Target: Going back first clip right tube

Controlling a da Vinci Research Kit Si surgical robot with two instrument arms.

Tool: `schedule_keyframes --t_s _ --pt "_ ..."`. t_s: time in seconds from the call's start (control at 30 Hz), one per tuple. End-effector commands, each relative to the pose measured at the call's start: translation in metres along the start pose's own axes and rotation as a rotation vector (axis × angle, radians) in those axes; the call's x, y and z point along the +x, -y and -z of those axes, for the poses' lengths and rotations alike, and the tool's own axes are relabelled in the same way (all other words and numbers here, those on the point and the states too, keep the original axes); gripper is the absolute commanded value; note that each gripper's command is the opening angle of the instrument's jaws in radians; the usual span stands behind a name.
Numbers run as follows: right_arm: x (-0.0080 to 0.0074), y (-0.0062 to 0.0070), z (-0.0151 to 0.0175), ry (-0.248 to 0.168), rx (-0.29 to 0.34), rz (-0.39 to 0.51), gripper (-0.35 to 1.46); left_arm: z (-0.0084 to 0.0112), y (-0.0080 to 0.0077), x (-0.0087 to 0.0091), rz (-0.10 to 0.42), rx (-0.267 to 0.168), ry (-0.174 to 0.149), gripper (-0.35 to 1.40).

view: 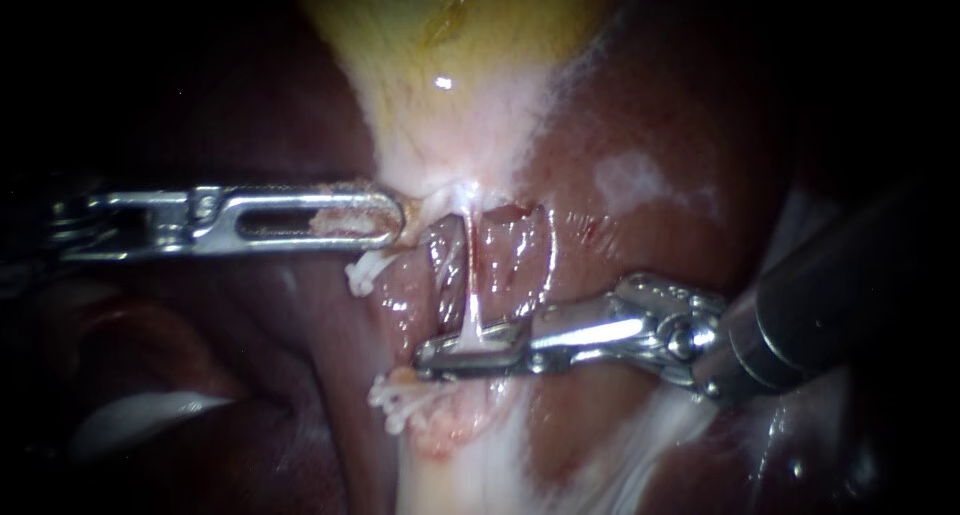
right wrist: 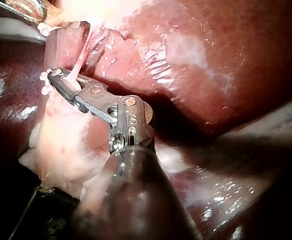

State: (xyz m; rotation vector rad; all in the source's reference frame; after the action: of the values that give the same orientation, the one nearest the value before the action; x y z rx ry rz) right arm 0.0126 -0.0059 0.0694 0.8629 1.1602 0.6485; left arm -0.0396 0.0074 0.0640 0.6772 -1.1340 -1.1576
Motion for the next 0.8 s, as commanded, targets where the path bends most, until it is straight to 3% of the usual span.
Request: schedule_keyframes --t_s 0.03,0.13,0.17,0.27,0.33,0.5,0.8 --pt "0.0 -0.0001 0.0001 0.0 0.0 0.003 -0.35 0.0 0.0001 0.0 0.0 0.0 0.0 -0.35" --pt "0.0 -0.0001 0.0001 0.002 0.0 0.044 -0.35 0.0 0.0001 0.0001 -0.001 -0.001 0.0 -0.35" --pt "0.0 -0.0001 0.0001 0.005 -0.006 0.098 -0.22 0.0 0.0001 0.0001 -0.001 0.0 0.0 -0.35" --pt "0.0 -0.0001 0.0 -0.014 -0.001 0.122 0.25 0.0001 0.0002 0.0001 -0.001 -0.001 0.001 -0.35" --pt "0.0001 -0.0001 -0.0001 -0.016 0.0 0.145 0.41 0.0001 0.0002 0.0001 -0.001 -0.001 0.001 -0.35" --pt "0.0001 -0.0002 -0.0001 -0.021 -0.036 0.222 0.5 0.0001 0.0003 0.0002 -0.001 -0.001 0.001 -0.35" --pt "-0.0005 0.0001 0.0013 -0.014 -0.023 0.259 0.5 0.0001 0.0005 0.0002 -0.001 -0.004 0.003 -0.35"
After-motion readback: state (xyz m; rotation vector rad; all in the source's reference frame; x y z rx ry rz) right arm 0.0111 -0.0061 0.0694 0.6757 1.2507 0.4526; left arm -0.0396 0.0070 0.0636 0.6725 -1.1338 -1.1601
